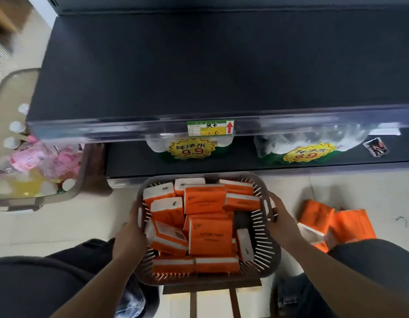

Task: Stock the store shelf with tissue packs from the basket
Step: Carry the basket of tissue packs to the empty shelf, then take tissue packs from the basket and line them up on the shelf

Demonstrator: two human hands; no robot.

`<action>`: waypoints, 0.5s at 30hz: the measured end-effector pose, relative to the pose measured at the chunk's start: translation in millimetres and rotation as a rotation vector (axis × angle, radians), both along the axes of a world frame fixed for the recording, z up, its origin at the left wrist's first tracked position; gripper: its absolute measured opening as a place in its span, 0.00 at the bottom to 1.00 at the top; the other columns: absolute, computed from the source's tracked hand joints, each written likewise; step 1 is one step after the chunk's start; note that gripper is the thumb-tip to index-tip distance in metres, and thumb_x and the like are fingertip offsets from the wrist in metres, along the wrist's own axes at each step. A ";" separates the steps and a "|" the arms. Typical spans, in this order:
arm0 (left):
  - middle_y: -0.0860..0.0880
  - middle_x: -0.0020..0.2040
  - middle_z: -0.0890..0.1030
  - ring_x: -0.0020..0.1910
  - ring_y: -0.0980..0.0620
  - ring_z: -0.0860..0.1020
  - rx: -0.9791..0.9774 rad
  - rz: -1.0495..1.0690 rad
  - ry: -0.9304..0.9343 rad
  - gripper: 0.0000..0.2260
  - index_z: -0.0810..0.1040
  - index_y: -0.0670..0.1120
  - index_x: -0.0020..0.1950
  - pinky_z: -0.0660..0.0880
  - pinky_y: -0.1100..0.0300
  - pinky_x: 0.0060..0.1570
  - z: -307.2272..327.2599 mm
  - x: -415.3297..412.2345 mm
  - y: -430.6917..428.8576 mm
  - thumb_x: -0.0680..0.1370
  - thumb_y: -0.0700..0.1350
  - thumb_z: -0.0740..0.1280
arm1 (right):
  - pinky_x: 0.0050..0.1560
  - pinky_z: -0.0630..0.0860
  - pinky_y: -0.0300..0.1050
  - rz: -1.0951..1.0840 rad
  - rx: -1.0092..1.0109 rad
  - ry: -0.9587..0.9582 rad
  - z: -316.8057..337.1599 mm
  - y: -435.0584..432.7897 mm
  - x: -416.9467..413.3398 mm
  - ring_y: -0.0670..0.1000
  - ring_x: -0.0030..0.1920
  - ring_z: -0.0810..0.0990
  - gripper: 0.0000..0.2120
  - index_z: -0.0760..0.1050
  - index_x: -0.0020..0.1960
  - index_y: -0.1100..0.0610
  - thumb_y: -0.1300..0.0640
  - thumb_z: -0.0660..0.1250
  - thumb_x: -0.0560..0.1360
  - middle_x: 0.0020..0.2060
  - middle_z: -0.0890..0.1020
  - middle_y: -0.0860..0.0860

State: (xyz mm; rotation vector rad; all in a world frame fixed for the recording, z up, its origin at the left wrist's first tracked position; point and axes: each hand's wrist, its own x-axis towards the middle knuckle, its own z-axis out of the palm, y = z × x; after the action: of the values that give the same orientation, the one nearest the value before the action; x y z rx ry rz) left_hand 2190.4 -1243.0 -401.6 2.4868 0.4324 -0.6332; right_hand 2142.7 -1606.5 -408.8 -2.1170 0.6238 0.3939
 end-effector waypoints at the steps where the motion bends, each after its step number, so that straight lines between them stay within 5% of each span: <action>1: 0.45 0.43 0.80 0.37 0.48 0.78 0.006 -0.021 -0.003 0.30 0.47 0.63 0.75 0.71 0.55 0.36 -5.0 2.0 -0.3 0.80 0.47 0.60 | 0.40 0.70 0.40 0.001 -0.002 -0.006 -6.6 0.5 -2.7 0.41 0.38 0.74 0.27 0.59 0.69 0.39 0.52 0.67 0.75 0.38 0.72 0.38; 8: 0.46 0.46 0.79 0.37 0.52 0.74 -0.045 -0.031 -0.044 0.32 0.46 0.61 0.77 0.70 0.56 0.38 -34.4 5.3 2.1 0.79 0.51 0.63 | 0.54 0.74 0.49 0.043 -0.028 -0.053 -32.1 3.7 3.1 0.48 0.49 0.77 0.26 0.57 0.68 0.38 0.50 0.66 0.76 0.53 0.75 0.43; 15: 0.46 0.48 0.79 0.37 0.53 0.74 -0.052 -0.034 -0.069 0.32 0.47 0.61 0.76 0.70 0.56 0.37 -54.0 0.8 12.8 0.79 0.51 0.63 | 0.56 0.71 0.46 0.063 -0.010 -0.049 -45.1 12.3 7.7 0.47 0.54 0.75 0.26 0.55 0.68 0.34 0.48 0.65 0.77 0.60 0.75 0.45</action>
State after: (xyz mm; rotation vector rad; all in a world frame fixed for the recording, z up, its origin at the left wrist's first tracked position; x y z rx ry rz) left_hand 2191.2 -1230.2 -455.6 2.4634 0.3440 -0.5627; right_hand 2150.4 -1594.2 -453.9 -2.1530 0.5331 0.3731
